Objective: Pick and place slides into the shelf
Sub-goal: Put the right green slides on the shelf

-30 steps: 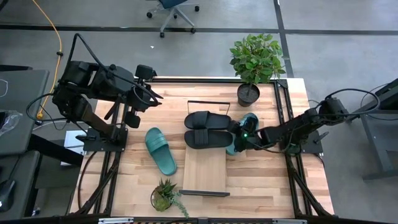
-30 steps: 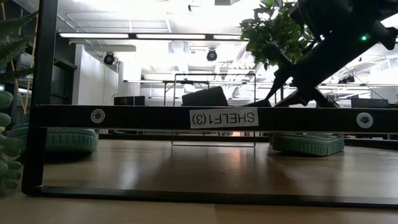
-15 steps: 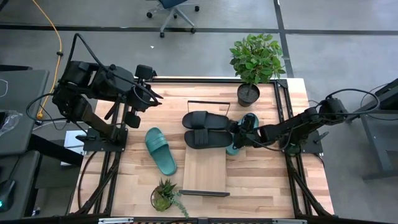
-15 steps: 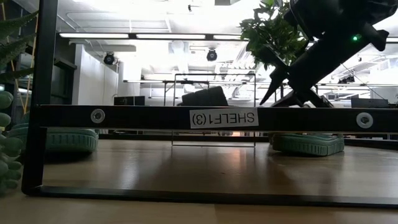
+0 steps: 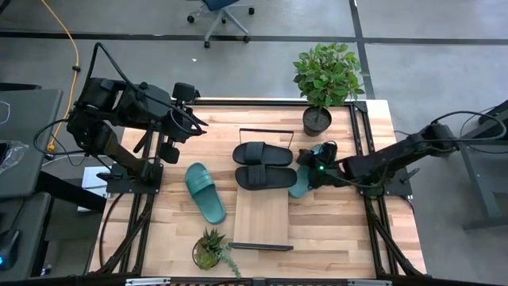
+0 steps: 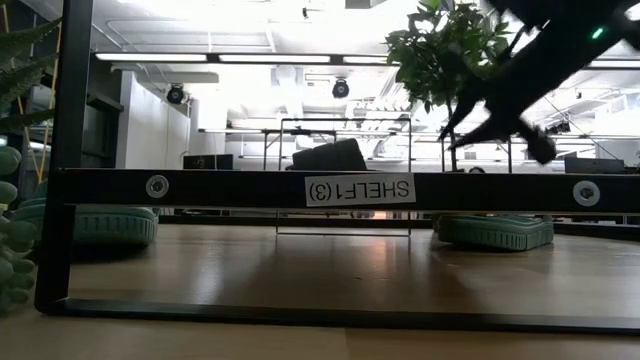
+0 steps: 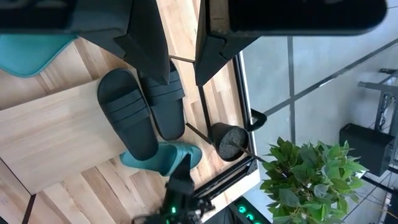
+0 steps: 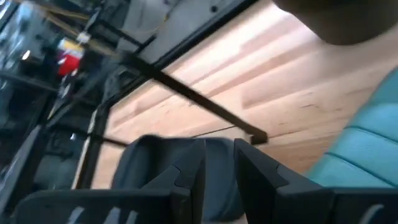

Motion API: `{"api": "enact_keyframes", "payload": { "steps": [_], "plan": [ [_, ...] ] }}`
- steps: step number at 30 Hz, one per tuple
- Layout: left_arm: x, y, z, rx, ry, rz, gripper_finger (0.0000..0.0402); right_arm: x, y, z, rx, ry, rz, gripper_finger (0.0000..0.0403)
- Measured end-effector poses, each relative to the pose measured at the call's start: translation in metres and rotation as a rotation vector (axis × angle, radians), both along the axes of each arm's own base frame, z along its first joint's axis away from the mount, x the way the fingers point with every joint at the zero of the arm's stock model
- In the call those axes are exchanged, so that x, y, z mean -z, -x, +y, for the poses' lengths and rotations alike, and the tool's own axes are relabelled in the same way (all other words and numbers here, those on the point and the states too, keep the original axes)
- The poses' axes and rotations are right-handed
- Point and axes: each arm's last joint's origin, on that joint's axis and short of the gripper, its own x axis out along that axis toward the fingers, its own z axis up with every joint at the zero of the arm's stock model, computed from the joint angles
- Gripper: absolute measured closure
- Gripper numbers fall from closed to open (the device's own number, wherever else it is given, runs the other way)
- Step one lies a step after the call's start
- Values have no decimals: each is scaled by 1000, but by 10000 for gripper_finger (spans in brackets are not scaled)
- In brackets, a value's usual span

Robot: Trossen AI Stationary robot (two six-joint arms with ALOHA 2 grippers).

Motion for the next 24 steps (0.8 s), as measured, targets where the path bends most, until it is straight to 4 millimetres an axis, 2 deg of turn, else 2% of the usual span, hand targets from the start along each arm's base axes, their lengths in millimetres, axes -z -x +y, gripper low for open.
{"api": "enact_keyframes", "payload": {
  "steps": [4,7,12,19,24],
  "plan": [
    [0,0,0,0,-1,0,334,-26,17,16,-170,65,-9,331],
    [0,0,0,1,-1,0,334,-42,29,24,-353,42,-14,331],
    [0,0,0,1,-1,0,334,-46,40,29,-647,-108,54,331],
    [0,0,1,-29,-21,-1,334,-45,46,29,-707,-174,167,331],
    [0,0,1,-53,6,-12,334,-63,56,26,-741,-172,312,332]
  ]
}}
